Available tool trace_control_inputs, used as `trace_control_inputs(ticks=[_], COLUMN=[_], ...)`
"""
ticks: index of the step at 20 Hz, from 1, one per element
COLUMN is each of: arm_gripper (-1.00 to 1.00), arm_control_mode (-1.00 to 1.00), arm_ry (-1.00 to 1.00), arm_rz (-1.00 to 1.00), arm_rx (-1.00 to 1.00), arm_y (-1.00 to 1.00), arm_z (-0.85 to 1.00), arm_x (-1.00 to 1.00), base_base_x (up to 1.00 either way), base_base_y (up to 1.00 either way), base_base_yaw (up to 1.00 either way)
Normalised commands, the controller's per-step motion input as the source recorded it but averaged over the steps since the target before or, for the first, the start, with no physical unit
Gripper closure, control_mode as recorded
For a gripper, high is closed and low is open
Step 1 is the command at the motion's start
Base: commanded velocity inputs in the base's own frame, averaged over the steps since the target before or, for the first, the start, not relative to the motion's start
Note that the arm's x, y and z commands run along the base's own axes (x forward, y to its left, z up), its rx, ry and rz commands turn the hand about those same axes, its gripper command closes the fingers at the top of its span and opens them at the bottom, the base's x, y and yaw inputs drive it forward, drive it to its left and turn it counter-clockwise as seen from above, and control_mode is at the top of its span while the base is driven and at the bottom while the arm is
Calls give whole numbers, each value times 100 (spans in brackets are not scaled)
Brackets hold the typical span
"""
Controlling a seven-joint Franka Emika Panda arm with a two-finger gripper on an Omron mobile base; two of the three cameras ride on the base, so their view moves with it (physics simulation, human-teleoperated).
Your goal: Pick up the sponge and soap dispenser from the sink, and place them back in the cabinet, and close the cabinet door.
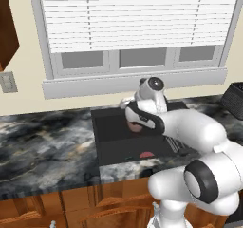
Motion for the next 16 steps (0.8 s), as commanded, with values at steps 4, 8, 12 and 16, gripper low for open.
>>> trace_control_inputs(ticks=[4, 8, 12, 16], arm_gripper=[100, 100, 100, 100], arm_control_mode=[-100, -100, -100, -100], arm_ry=[1, 1, 0, 2], arm_rz=[0, 0, 0, 0], arm_rx=[0, 0, 0, 0], arm_y=[0, 0, 0, 0], arm_z=[34, 39, 43, 53], arm_x=[-33, -29, -29, -18], base_base_x=[0, 0, 0, 0], base_base_y=[0, 0, 0, 0], base_base_yaw=[0, 0, 0, 0])
